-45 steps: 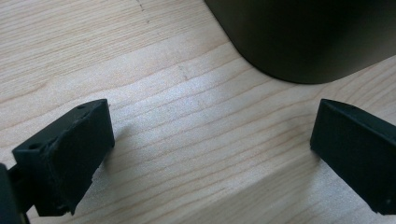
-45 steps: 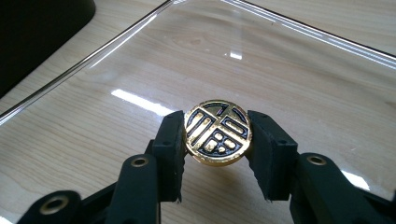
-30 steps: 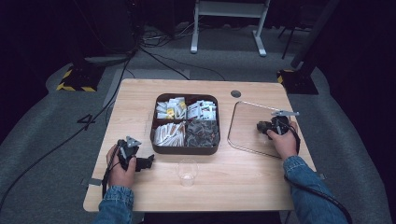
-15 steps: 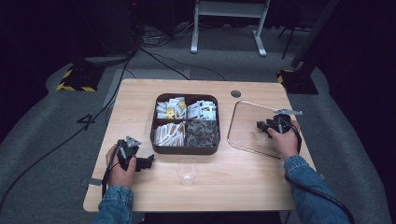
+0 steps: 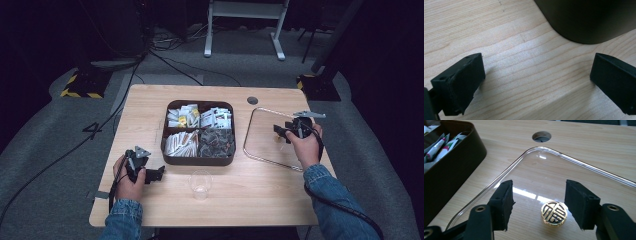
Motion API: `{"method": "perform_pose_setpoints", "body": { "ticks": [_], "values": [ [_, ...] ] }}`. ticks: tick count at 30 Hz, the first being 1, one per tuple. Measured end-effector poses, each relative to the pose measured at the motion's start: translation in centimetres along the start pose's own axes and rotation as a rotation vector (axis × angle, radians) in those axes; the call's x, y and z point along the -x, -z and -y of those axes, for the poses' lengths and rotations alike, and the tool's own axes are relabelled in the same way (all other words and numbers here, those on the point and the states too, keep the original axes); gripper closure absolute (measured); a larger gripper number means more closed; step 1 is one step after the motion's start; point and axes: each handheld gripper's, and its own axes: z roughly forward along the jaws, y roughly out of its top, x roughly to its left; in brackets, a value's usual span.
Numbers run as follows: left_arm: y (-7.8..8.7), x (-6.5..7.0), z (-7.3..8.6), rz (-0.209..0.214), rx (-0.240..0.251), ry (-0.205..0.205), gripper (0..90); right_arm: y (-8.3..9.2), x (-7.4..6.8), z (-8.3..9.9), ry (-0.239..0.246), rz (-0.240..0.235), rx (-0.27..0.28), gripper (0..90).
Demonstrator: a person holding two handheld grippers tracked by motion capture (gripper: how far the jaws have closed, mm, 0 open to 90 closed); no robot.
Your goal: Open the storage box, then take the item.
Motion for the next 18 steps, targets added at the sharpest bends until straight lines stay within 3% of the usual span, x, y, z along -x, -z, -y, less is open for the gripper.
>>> {"method": "perform_pose_setpoints", "body": {
  "ticks": [3, 12, 17, 18],
  "values": [
    [0.0, 0.0, 0.0, 0.002, -0.001, 0.001, 0.1, 0.7, -0.4, -0.7, -0.03, 0.0, 0.006, 40.7],
    [0.0, 0.0, 0.0, 0.003, -0.003, 0.003, 0.0, 2.2, -2.2, -2.3, 0.001, -0.059, 0.038, 40.8],
    [0.0, 0.0, 0.1, -0.001, 0.001, 0.006, 0.1, 2.8, -4.0, -3.3, 0.028, -0.109, 0.054, 40.8],
    [0.1, 0.0, 0.1, -0.001, 0.0, 0.007, 0.1, 2.8, -4.9, -3.6, 0.038, -0.13, 0.053, 40.8]
  ]
}}
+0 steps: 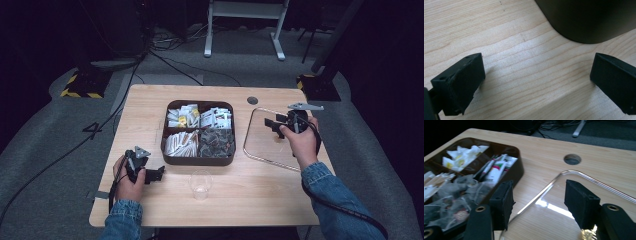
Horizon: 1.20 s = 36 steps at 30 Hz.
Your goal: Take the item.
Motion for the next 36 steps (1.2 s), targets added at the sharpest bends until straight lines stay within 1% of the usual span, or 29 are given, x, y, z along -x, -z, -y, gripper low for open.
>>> {"method": "perform_pose_setpoints", "body": {
  "ticks": [1, 2, 3, 4, 5, 6, 10, 11, 13, 14, 17, 20, 21, 22, 23, 28, 30, 31, 33, 34, 36],
  "values": [
    [0.0, 0.0, 0.0, 0.0, 0.0, 0.0, 0.1, 0.0, 0.0, 0.0, 0.0, 0.0, 0.0, 40.8],
    [0.0, 0.0, 0.0, 0.001, -0.003, -0.003, 0.1, -0.1, -0.4, -0.2, 0.01, -0.014, 0.0, 40.8],
    [0.0, 0.0, 0.0, 0.001, -0.002, -0.002, 0.1, -0.3, -1.3, -0.4, 0.024, -0.037, -0.004, 40.8],
    [0.0, 0.0, 0.0, 0.001, -0.002, -0.002, 0.1, -0.3, -1.3, -0.4, 0.024, -0.037, -0.004, 40.8],
    [0.0, 0.0, 0.0, 0.001, -0.003, -0.001, 0.1, -0.4, -1.8, -0.5, 0.03, -0.048, -0.005, 40.8],
    [0.0, 0.0, 0.0, 0.002, -0.003, -0.001, 0.1, -0.7, -2.7, -0.8, 0.047, -0.07, -0.009, 40.8],
    [0.0, 0.0, 0.0, 0.002, -0.003, -0.001, 0.1, -1.1, -4.2, -1.4, 0.069, -0.1, -0.019, 40.8],
    [0.0, 0.0, 0.0, 0.002, -0.003, -0.001, 0.1, -1.1, -4.2, -1.4, 0.069, -0.1, -0.019, 40.8],
    [0.0, 0.0, 0.0, 0.002, -0.003, -0.001, 0.1, -1.6, -5.0, -1.6, 0.083, -0.117, -0.029, 40.8],
    [0.0, 0.0, 0.0, 0.002, -0.003, -0.001, 0.1, -2.1, -5.7, -1.7, 0.092, -0.132, -0.039, 40.8],
    [0.0, 0.0, 0.0, 0.002, -0.003, -0.001, 0.1, -2.9, -7.0, -1.6, 0.114, -0.165, -0.061, 40.6],
    [0.0, 0.0, 0.0, 0.002, -0.003, -0.001, 0.1, -3.9, -8.2, -1.5, 0.152, -0.179, -0.08, 40.6],
    [0.0, 0.0, 0.0, 0.002, -0.003, -0.001, 0.1, -4.2, -8.6, -1.5, 0.159, -0.184, -0.086, 40.6],
    [0.0, 0.0, 0.0, 0.002, -0.003, -0.001, 0.1, -4.2, -8.6, -1.5, 0.159, -0.184, -0.086, 40.6],
    [0.0, 0.0, 0.0, 0.002, -0.003, -0.001, 0.1, -4.8, -9.3, -1.4, 0.166, -0.196, -0.096, 40.6],
    [0.0, 0.0, 0.0, 0.002, -0.003, -0.001, 0.1, -5.9, -10.6, -1.2, 0.192, -0.219, -0.122, 43.1],
    [0.0, 0.0, 0.0, 0.002, -0.003, -0.002, 0.1, -6.1, -10.8, -1.1, 0.197, -0.221, -0.126, 43.7],
    [0.0, 0.0, 0.0, 0.003, -0.003, -0.002, 0.1, -6.6, -11.2, -0.9, 0.208, -0.23, -0.138, 44.7],
    [0.0, 0.0, 0.0, 0.002, -0.003, -0.001, 0.1, -6.8, -11.3, -0.8, 0.213, -0.231, -0.143, 44.7],
    [0.0, 0.0, 0.0, 0.003, -0.003, -0.001, 0.1, -7.3, -11.6, -0.5, 0.225, -0.233, -0.152, 44.7],
    [0.0, 0.0, 0.0, 0.003, -0.003, -0.001, 0.1, -7.8, -11.9, -0.2, 0.231, -0.238, -0.164, 44.7]
  ]
}}
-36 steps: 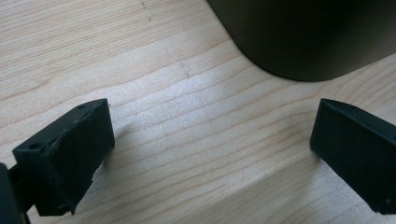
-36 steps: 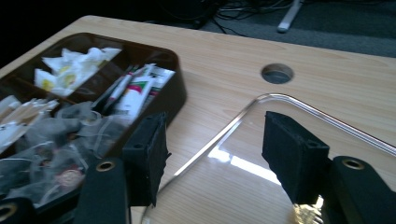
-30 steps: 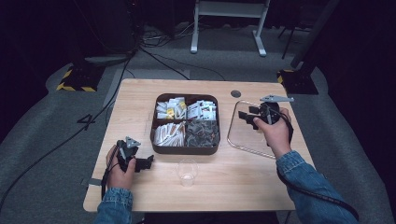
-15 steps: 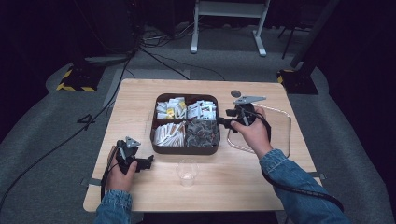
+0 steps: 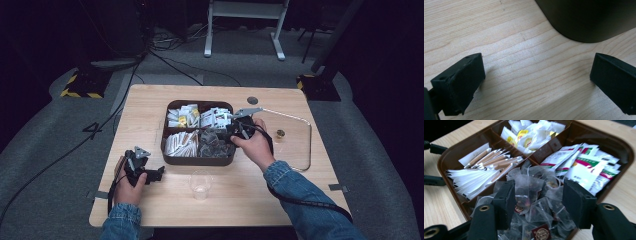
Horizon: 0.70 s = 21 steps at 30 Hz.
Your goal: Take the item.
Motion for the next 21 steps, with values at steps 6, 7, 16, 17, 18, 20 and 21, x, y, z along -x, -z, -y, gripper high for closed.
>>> {"method": "perform_pose_setpoints", "body": {
  "ticks": [6, 7, 16, 17, 18, 20, 21],
  "values": [
    [0.0, 0.0, 0.0, 0.0, 0.0, 0.0, 0.1, -1.4, -0.5, 0.3, 0.011, -0.014, -0.023, 44.3],
    [0.0, 0.0, 0.0, 0.0, 0.0, 0.0, 0.1, -2.1, -0.8, 0.4, 0.018, -0.012, -0.035, 44.0],
    [0.0, 0.0, 0.0, 0.0, 0.0, 0.0, 0.1, -4.1, -1.1, 1.0, 0.055, -0.002, -0.077, 44.8],
    [0.0, 0.0, 0.0, 0.0, 0.0, -0.001, 0.1, -4.4, -1.0, 1.1, 0.053, 0.0, -0.077, 47.6],
    [0.0, 0.0, 0.0, 0.0, 0.001, -0.002, 0.1, -4.5, -1.0, 1.2, 0.057, 0.002, -0.078, 52.1],
    [0.0, 0.0, 0.0, 0.0, 0.001, -0.002, 0.1, -4.5, -1.0, 1.1, 0.073, 0.001, -0.082, 56.5],
    [0.0, 0.0, 0.0, 0.001, 0.0, 0.0, 0.1, -4.7, -1.1, 1.1, 0.086, 0.0, -0.09, 62.7]
  ]
}}
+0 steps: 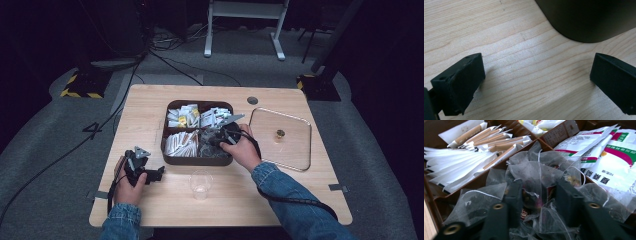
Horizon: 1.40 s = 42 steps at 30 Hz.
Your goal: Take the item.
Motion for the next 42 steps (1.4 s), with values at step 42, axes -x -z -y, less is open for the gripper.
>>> {"method": "perform_pose_setpoints", "body": {
  "ticks": [42],
  "values": [
    [0.0, 0.0, 0.0, 0.002, 0.002, -0.005, 0.1, 1.4, -0.1, -0.4, -0.011, -0.036, 0.082, 63.6]
  ]
}}
